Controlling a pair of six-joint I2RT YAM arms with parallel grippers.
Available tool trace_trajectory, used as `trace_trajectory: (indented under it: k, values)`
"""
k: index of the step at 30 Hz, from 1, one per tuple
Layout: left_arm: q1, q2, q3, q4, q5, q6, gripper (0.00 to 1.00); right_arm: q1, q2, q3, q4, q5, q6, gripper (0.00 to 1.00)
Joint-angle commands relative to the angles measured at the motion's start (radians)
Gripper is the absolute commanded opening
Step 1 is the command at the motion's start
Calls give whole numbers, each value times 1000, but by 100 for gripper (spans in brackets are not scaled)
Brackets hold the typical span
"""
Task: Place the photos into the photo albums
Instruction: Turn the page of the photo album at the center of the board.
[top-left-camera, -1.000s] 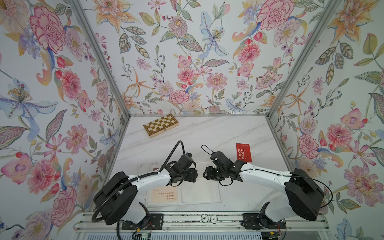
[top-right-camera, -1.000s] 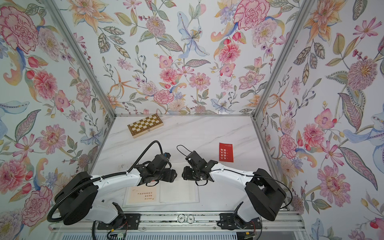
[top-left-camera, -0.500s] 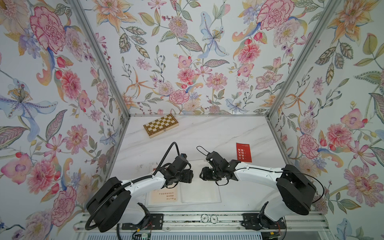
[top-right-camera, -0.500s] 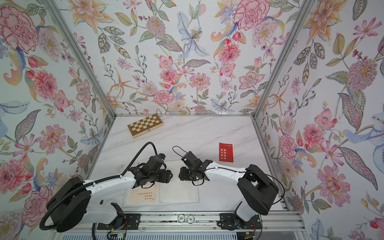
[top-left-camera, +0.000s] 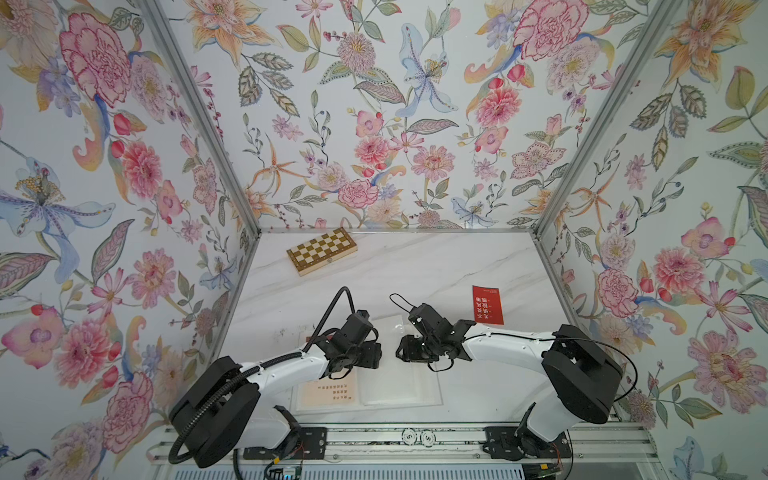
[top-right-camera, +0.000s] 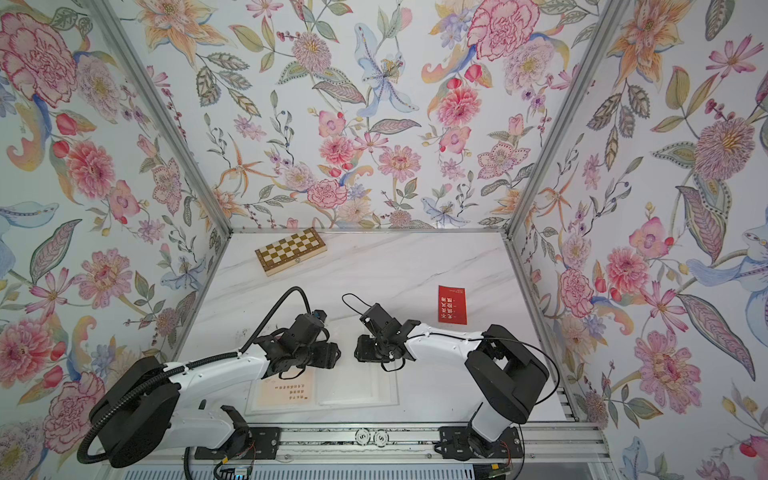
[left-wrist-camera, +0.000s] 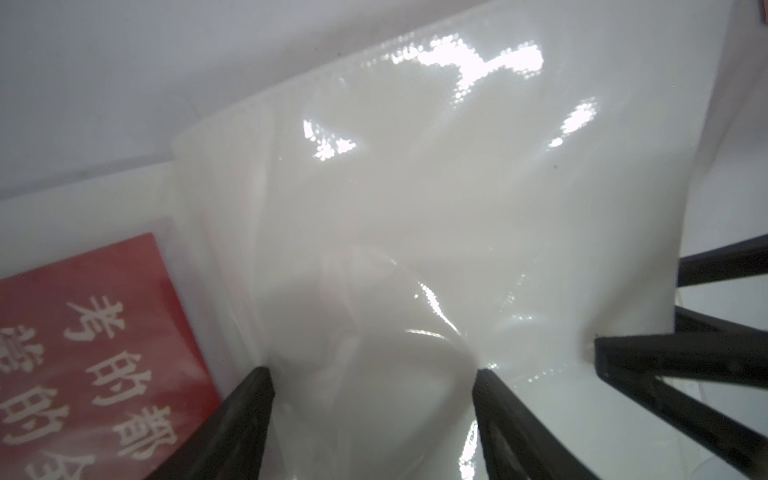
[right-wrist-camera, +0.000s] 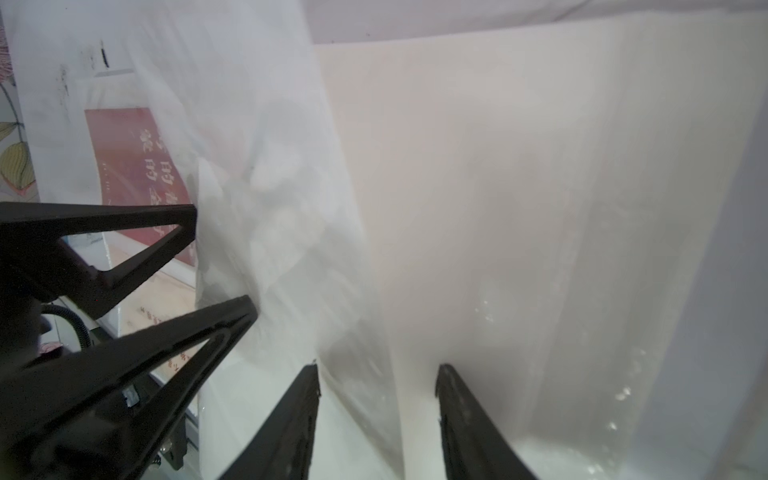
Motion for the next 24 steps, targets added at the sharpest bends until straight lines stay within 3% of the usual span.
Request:
trace_trajectory:
  k: [1,6,12,24]
  values:
    - [17,-21,-13,-68,-6,-9,75,2,7,9,84,-82,21,43]
    - [72,-86,5,-117,-7,26,76,1,-16,-6,159,-147,44,31]
    - [229,-215,49,-234,0,111,77,22,-11,27,217,-217,62,10]
    - [488,-358,170,-391,43,214,77,132,185,290,252,-301,71,16]
